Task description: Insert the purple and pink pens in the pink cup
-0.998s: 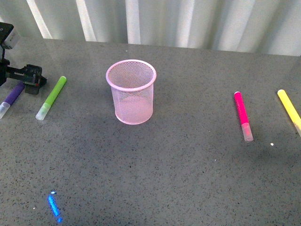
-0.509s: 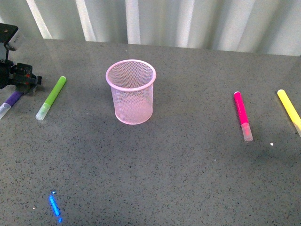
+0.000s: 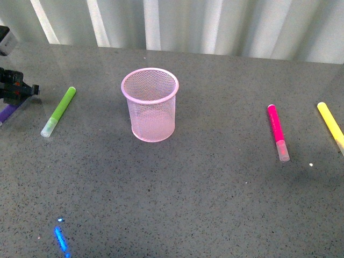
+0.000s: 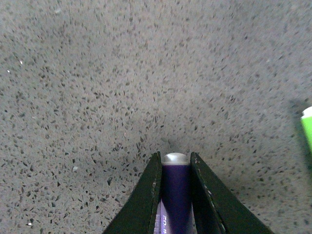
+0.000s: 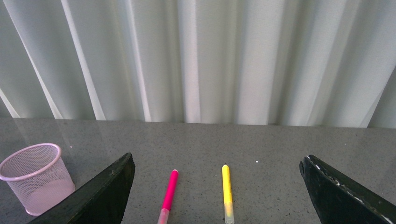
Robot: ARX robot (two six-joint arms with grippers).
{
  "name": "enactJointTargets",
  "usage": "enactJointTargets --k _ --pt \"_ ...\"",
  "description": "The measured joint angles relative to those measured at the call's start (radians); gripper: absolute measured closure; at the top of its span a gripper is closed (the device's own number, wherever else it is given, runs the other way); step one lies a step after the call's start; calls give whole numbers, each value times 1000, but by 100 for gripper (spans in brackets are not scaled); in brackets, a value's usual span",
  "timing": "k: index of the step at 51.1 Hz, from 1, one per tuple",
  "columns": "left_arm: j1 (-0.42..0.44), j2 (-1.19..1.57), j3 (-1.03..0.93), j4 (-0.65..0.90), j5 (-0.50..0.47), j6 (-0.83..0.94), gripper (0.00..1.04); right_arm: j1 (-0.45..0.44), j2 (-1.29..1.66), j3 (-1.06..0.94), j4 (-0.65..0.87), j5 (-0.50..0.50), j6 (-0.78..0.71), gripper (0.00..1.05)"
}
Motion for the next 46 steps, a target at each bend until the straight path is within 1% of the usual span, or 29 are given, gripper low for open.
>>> enactJointTargets --k 5,11,17,20,23,26,28,29,33,36,39,46 --pt "-9 -51 -32 58 49 -33 91 0 0 0 0 0 0 7" --pt "-39 -162 -80 181 100 -129 91 0 0 0 0 0 0 7" --pt "-98 -290 -137 320 116 -274 91 0 0 0 0 0 0 7" --pt "-146 -357 -180 414 117 -367 91 0 0 0 0 0 0 7" --pt "-211 -408 -225 517 89 -475 91 0 0 0 0 0 0 7" --pt "-281 -422 -255 603 31 -543 91 0 0 0 0 0 0 7" --pt "-331 -418 -267 648 -14 -579 91 0 0 0 0 0 0 7" --pt "-340 -417 -269 652 -18 -588 91 0 0 0 0 0 0 7" --pt "-415 -393 -279 720 -97 -671 91 0 0 0 0 0 0 7" --pt "-457 -370 -281 758 -152 -704 91 0 0 0 0 0 0 7" --pt "-492 -343 -282 786 -184 -721 91 0 0 0 0 0 0 7" --pt "-536 -282 -281 809 -227 -749 91 0 0 0 0 0 0 7"
